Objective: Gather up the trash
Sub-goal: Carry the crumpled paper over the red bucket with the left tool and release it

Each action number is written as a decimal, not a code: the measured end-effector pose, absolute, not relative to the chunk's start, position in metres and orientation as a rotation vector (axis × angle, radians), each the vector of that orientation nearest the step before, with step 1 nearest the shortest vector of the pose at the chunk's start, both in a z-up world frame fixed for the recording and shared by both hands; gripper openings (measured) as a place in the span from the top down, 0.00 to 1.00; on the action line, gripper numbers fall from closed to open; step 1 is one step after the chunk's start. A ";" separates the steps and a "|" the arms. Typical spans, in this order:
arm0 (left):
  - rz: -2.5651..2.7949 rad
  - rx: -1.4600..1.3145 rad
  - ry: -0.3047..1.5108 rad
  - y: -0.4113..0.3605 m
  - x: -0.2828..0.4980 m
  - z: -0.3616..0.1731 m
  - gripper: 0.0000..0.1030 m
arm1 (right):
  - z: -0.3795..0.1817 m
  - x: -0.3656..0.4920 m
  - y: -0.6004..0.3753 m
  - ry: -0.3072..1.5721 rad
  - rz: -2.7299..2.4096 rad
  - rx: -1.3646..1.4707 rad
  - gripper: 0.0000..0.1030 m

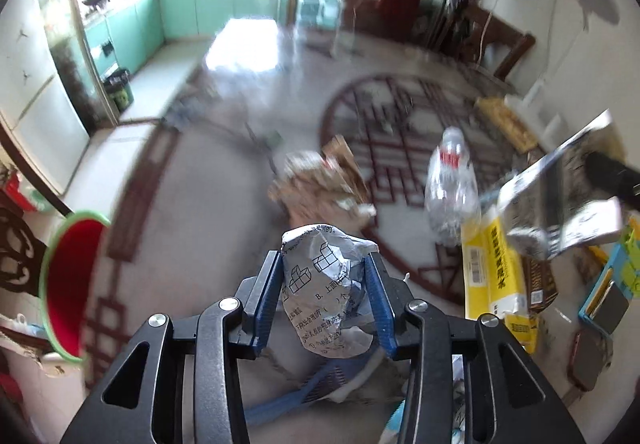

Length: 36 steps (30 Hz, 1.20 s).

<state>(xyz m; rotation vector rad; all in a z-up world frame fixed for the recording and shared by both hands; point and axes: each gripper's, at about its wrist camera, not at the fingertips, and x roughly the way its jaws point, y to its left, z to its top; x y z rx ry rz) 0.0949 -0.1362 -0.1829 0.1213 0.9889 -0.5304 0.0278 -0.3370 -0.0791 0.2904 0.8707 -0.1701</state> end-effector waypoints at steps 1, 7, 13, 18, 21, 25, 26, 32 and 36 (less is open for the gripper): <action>-0.520 0.119 0.963 -0.127 0.096 -0.172 0.61 | -0.077 0.029 -0.331 0.867 -0.165 0.283 0.79; -0.459 0.088 0.873 -0.066 0.111 -0.129 0.61 | -0.072 0.051 -0.283 0.855 -0.114 0.253 0.79; -0.382 0.058 0.843 0.002 0.134 -0.111 0.61 | -0.073 0.076 -0.231 0.853 -0.054 0.231 0.79; -0.314 0.040 0.849 0.058 0.153 -0.114 0.61 | -0.079 0.100 -0.189 0.868 -0.008 0.211 0.79; -0.271 0.031 0.861 0.088 0.161 -0.122 0.61 | -0.087 0.113 -0.166 0.889 0.020 0.205 0.79; -0.196 0.017 0.891 0.133 0.176 -0.138 0.61 | -0.106 0.134 -0.132 0.928 0.081 0.187 0.79; -0.177 0.017 0.899 0.142 0.178 -0.143 0.61 | -0.111 0.139 -0.123 0.938 0.098 0.183 0.79; -0.098 -0.007 0.971 0.188 0.194 -0.178 0.61 | -0.143 0.171 -0.083 0.999 0.181 0.176 0.79; -0.085 -0.017 1.001 0.201 0.204 -0.193 0.61 | -0.156 0.188 -0.064 1.025 0.204 0.170 0.79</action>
